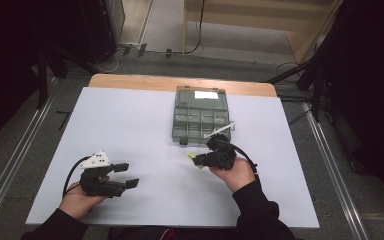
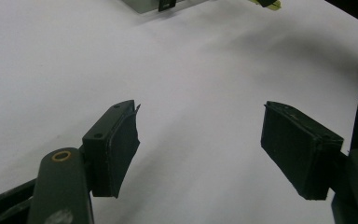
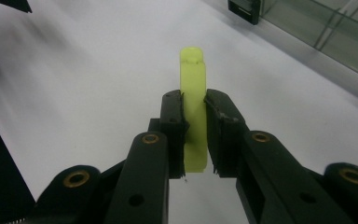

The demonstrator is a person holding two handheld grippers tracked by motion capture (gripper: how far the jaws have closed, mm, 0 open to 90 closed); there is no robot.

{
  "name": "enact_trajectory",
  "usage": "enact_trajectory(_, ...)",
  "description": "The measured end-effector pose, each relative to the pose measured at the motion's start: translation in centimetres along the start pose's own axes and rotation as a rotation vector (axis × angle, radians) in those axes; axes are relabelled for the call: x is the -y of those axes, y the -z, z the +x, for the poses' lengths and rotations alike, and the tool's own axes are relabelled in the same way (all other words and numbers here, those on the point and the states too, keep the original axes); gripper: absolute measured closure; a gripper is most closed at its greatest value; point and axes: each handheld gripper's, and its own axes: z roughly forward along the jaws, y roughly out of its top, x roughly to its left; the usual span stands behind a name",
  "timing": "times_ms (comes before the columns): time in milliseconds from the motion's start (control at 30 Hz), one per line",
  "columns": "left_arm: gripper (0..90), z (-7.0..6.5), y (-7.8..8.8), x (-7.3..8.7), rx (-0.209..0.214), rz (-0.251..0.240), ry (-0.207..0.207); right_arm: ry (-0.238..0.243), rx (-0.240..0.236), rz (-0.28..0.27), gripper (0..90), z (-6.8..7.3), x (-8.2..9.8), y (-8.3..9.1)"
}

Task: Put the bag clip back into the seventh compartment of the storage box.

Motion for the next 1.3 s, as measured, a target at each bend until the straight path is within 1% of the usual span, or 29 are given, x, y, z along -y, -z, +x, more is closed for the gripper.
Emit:
enact_trajectory(233, 26.7, 0.0, 0.0, 0.0, 0.003, -0.007, 0.007, -0.012, 0.010, -0.008, 79.1, -0.5, -0.2, 0.6)
enact_trajectory(433, 26.7, 0.0, 0.0, 0.0, 0.004, -0.003, 0.003, -0.015, 0.018, -0.015, 79.1, -0.8, -0.4, 1.0)
enact_trajectory(500, 26.7, 0.0, 0.0, 0.0, 0.005, -0.004, 0.002, -0.015, 0.021, -0.020, 79.2, -1.0, -0.5, 1.1)
enact_trajectory(667, 26.7, 0.0, 0.0, 0.0, 0.003, -0.002, 0.002, -0.033, 0.026, -0.027, 79.2, -1.5, -0.7, 1.6)
enact_trajectory(767, 26.7, 0.0, 0.0, 0.0, 0.004, -0.002, 0.001, -0.038, 0.038, -0.030, 79.2, -1.9, -0.9, 2.0)
enact_trajectory(867, 26.7, 0.0, 0.0, 0.0, 0.003, -0.003, 0.000, -0.045, 0.041, -0.041, 79.2, -2.3, -1.2, 2.5)
enact_trajectory(967, 26.7, 0.0, 0.0, 0.0, 0.001, -0.004, 0.001, -0.049, 0.042, -0.044, 79.2, -2.5, -1.2, 2.5)
enact_trajectory(1000, 26.7, 0.0, 0.0, 0.0, 0.002, -0.004, 0.000, -0.058, 0.045, -0.038, 79.2, -2.6, -1.3, 2.6)
enact_trajectory(1067, 26.7, 0.0, -0.1, -0.1, 0.002, -0.002, -0.001, -0.059, 0.045, -0.038, 79.2, -2.9, -1.4, 2.5)
enact_trajectory(1100, 26.7, -0.1, -0.1, -0.1, 0.003, -0.005, 0.000, -0.069, 0.048, -0.035, 79.1, -3.1, -1.5, 2.5)
enact_trajectory(1300, 26.7, -0.1, -0.1, -0.1, 0.002, 0.000, -0.002, -0.076, 0.058, -0.034, 79.1, -3.5, -1.9, 2.6)
